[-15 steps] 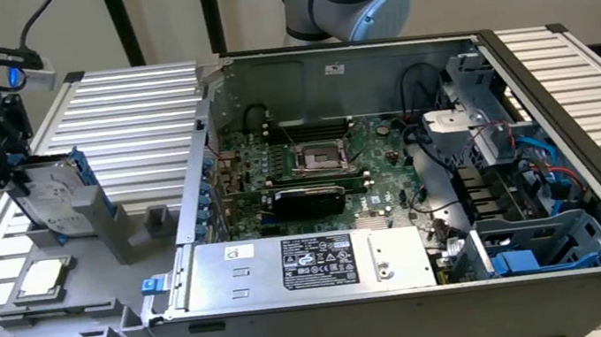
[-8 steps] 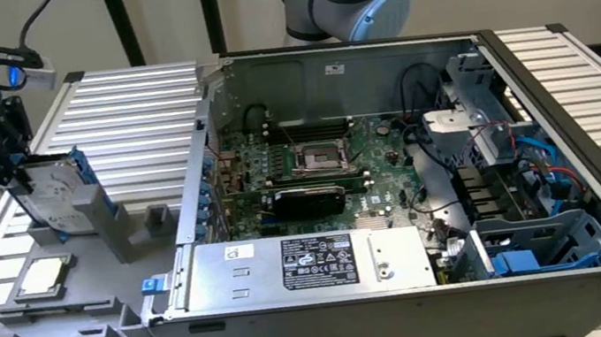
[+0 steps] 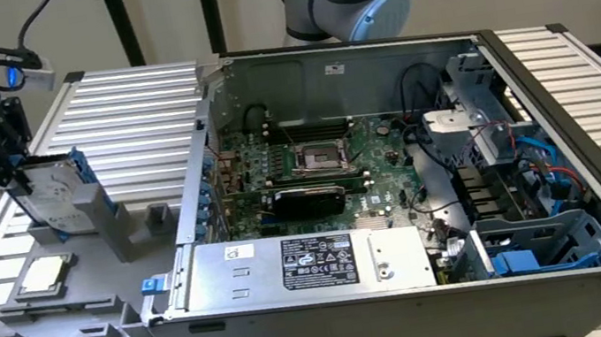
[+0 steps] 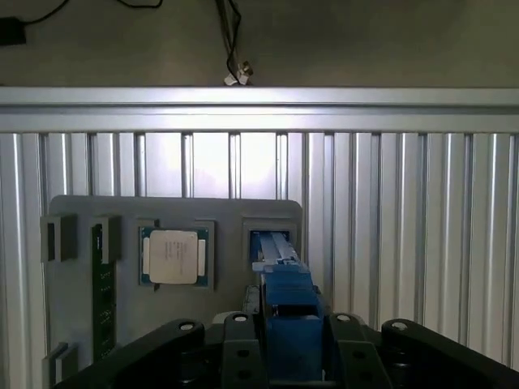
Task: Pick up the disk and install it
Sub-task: 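Pick up the disk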
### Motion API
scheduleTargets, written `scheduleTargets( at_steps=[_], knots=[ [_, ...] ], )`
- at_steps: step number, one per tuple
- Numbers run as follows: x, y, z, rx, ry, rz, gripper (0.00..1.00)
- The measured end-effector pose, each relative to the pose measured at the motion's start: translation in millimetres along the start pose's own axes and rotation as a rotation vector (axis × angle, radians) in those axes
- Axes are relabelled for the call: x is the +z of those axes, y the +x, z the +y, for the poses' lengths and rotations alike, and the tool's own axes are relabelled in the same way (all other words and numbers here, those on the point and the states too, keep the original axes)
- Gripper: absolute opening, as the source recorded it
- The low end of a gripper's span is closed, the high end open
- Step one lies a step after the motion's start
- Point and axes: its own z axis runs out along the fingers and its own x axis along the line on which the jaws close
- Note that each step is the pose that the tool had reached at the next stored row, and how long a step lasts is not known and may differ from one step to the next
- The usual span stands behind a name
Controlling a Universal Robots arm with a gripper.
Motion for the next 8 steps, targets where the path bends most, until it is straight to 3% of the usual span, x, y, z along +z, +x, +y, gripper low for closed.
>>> scheduleTargets(
  at_steps=[8],
  knots=[
    [0.2,5.3,0.0,0.000,0.0040,-0.0011,0.33]
  ],
)
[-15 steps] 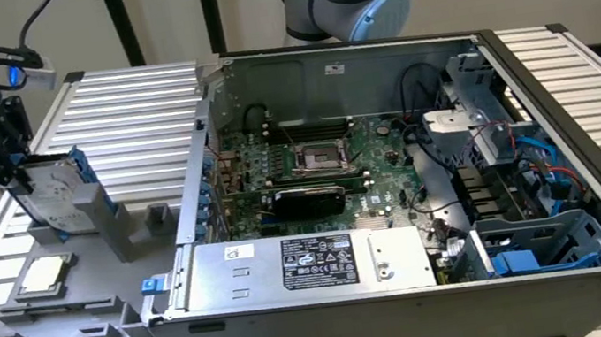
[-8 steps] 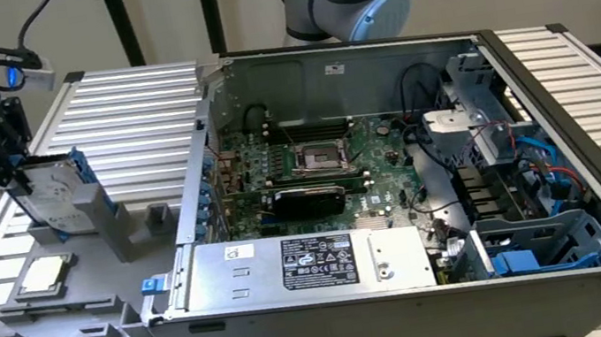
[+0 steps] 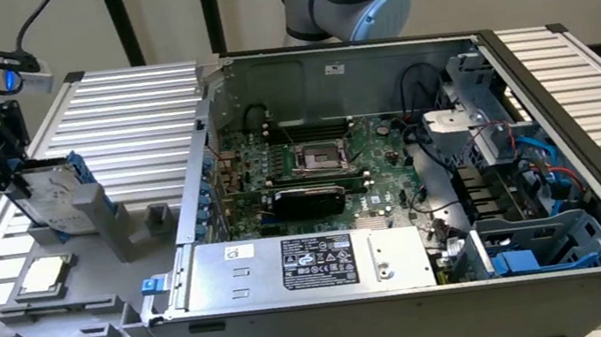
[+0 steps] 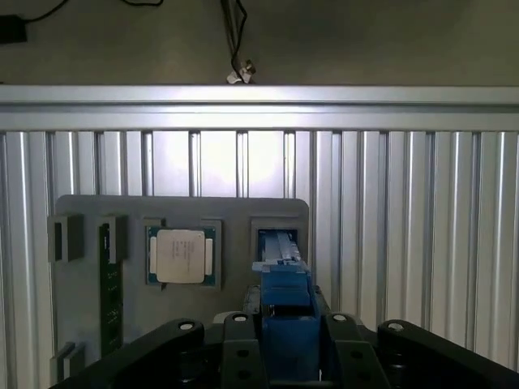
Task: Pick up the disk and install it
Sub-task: 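Pick up the disk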
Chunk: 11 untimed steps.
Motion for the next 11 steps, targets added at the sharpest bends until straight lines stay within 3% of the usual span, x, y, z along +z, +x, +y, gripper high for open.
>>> scheduleTargets(
  at_steps=[11],
  knots=[
    [0.0,0.1,0.0,0.000,0.0000,0.0000,0.33]
  ],
)
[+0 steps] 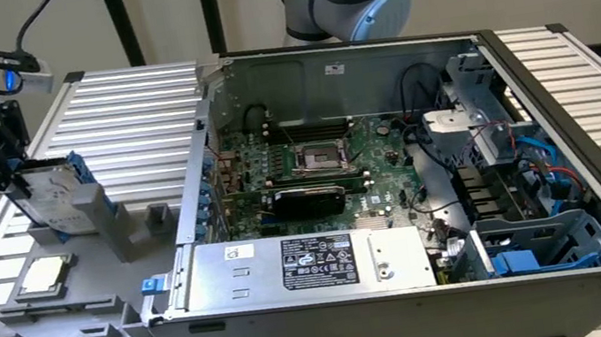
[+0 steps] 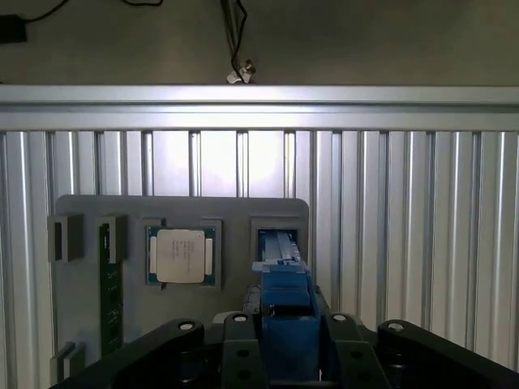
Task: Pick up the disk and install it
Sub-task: 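Pick up the disk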
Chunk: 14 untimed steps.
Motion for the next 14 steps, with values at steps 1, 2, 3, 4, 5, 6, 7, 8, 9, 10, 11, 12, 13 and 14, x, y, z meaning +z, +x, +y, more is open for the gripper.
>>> scheduleTargets(
  at_steps=[1,2,3,4,5,6,7,8,9,10,11,12,13,14],
  knots=[
    [0.0,0.0,0.0,0.000,0.0000,0.0000,0.33],
    [-0.2,0.0,0.0,0.000,0.0001,-0.0001,0.33],
    [-1.0,0.0,0.0,0.000,0.0000,0.0001,0.33],
    [-2.6,0.0,0.0,0.000,0.0002,0.0000,0.33],
    [-4.9,-0.1,-0.1,0.000,0.0001,0.0000,0.33],
    [-7.7,-0.2,-0.2,0.000,0.0000,0.0000,0.33],
    [-10.9,-0.2,-0.4,0.000,0.0001,0.0000,0.33],
    [-14.5,-0.3,-0.6,0.000,0.0000,0.0000,0.33],
    [-18.6,-0.4,-0.9,0.000,-0.0001,0.0001,0.33],
    [-23.1,-0.5,-1.2,0.000,0.0000,0.0000,0.33],
    [-27.6,-0.6,-1.5,0.000,-0.0001,0.0000,0.33],
    [-32.4,-0.7,-1.8,0.000,0.0001,0.0000,0.33],
    [-36.9,-0.9,-2.1,0.000,0.0002,-0.0001,0.33],
    [-41.5,-1.0,-2.4,0.000,-0.0001,0.0001,0.33]
  ],
)
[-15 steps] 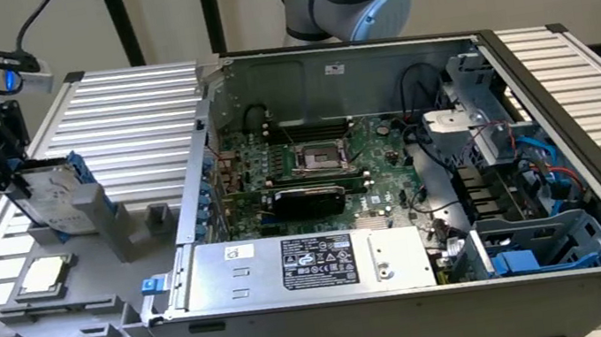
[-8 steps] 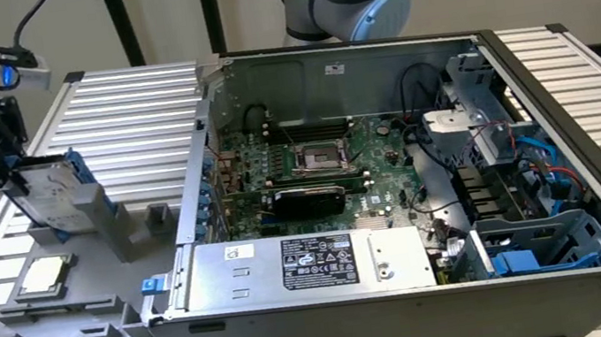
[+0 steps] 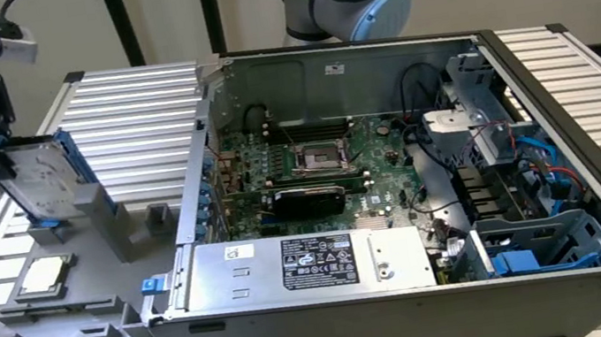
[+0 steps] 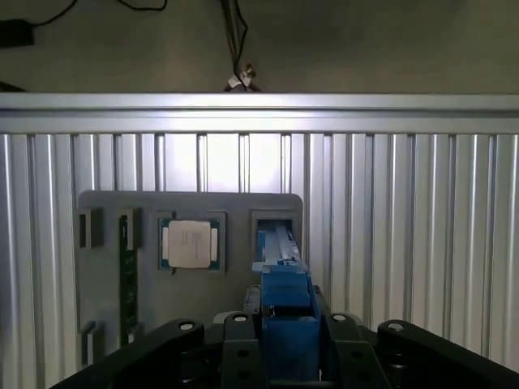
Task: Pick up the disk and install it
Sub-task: 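Pick up the disk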
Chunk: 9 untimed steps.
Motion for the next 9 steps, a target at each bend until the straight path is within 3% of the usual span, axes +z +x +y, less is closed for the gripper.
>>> scheduleTargets(
  at_steps=[9],
  knots=[
    [-41.1,-0.9,-3.5,0.000,0.0000,0.0000,0.33]
  ],
)
